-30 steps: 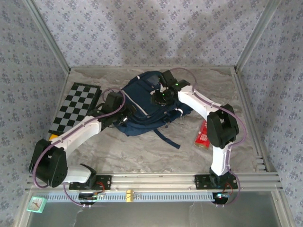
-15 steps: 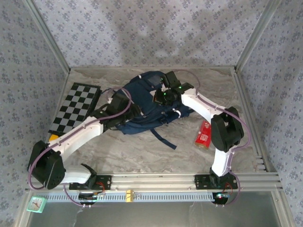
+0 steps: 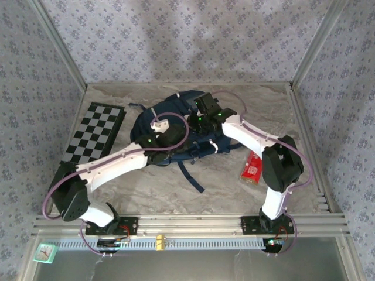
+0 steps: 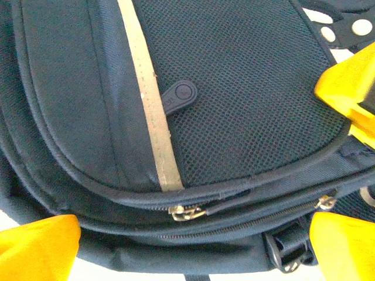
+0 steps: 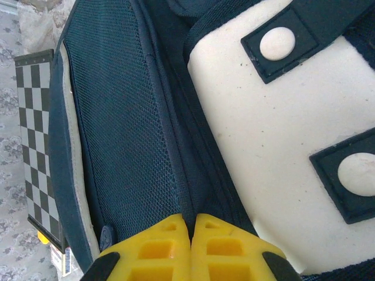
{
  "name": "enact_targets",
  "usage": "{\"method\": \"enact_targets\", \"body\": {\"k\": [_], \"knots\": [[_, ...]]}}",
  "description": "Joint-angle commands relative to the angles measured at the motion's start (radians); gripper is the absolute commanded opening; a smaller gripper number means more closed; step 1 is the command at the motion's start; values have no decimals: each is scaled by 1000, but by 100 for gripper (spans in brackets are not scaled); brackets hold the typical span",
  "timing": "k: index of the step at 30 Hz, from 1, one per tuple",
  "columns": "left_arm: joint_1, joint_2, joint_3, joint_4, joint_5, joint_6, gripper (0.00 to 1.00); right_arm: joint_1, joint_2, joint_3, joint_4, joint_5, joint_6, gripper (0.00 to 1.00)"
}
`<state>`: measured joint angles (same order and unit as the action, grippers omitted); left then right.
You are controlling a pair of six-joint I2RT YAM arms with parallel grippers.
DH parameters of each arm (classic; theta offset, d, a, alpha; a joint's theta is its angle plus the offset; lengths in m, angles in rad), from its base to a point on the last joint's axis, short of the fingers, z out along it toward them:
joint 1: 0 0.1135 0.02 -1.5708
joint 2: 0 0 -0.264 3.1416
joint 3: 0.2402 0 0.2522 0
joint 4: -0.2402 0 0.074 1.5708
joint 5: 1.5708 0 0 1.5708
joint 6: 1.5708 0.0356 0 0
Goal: Pack the student bag
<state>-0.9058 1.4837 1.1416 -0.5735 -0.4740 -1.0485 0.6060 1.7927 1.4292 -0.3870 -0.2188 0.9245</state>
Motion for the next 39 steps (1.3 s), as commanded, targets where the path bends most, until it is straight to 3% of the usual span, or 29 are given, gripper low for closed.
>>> {"method": "enact_targets", "body": {"k": [1,6,17,26,34,39], "knots": [[-5,39,51,-60,-93,-47,100,4,-59,-10,68,16,45,0],[1,72,62,-95,-163,-129,100,-2,-67,-39,98,16,70,0],[33,111,42,-42,-153,-107,98,-14,-67,-46,125,9,88,0],[54,28,-34,-71,-146,-55,83,-30,-64,-42,128,-2,80,0],[60,-13,-40,-79,-79,-19,61,-31,-62,-30,124,-2,72,0],[74,7,-15,-91,-40,-13,56,-33,-59,-28,122,-3,71,0]]}}
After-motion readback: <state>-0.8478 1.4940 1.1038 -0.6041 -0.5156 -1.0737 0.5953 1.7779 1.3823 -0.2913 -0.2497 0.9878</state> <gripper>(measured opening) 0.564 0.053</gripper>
